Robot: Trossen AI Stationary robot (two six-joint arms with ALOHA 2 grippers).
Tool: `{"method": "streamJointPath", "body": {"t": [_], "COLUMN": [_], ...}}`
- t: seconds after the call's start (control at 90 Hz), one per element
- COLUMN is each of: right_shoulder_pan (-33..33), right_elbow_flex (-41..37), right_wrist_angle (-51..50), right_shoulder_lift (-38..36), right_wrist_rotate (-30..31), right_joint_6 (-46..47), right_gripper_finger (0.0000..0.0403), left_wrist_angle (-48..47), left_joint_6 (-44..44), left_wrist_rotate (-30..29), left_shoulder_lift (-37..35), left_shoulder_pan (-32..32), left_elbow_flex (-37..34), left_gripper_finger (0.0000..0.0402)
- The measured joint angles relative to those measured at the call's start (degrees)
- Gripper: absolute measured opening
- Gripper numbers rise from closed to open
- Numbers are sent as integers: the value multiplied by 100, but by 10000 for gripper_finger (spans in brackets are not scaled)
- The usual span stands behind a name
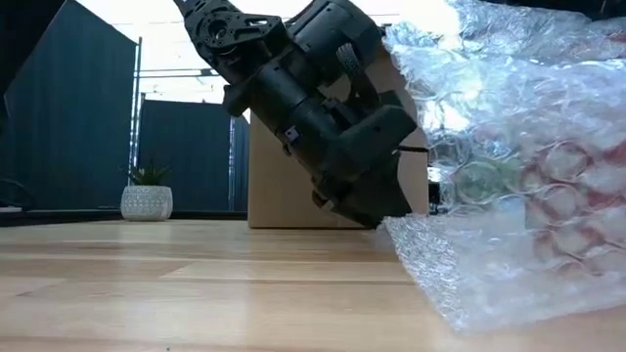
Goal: Wrap mug
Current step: Wrap the red mug with the bubble wrap
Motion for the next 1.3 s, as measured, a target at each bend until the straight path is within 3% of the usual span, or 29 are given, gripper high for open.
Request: {"method": "streamJointPath", "body": {"t": [1.3], "right_shoulder_pan": [0], "right_elbow_flex": [0], "right_wrist_angle": [349], "right_shoulder_lift": [0], "right_wrist_rotate": [0], "right_joint_6": [-99], "right_gripper_finger": [153], "left_wrist_angle": [475], "left_joint_6": [161], "left_wrist_rotate": [4], "left_shoulder_lift": [-46], "left_shoulder_pan": [6], "left_elbow_flex": [-4], "left_gripper_finger": [136]}}
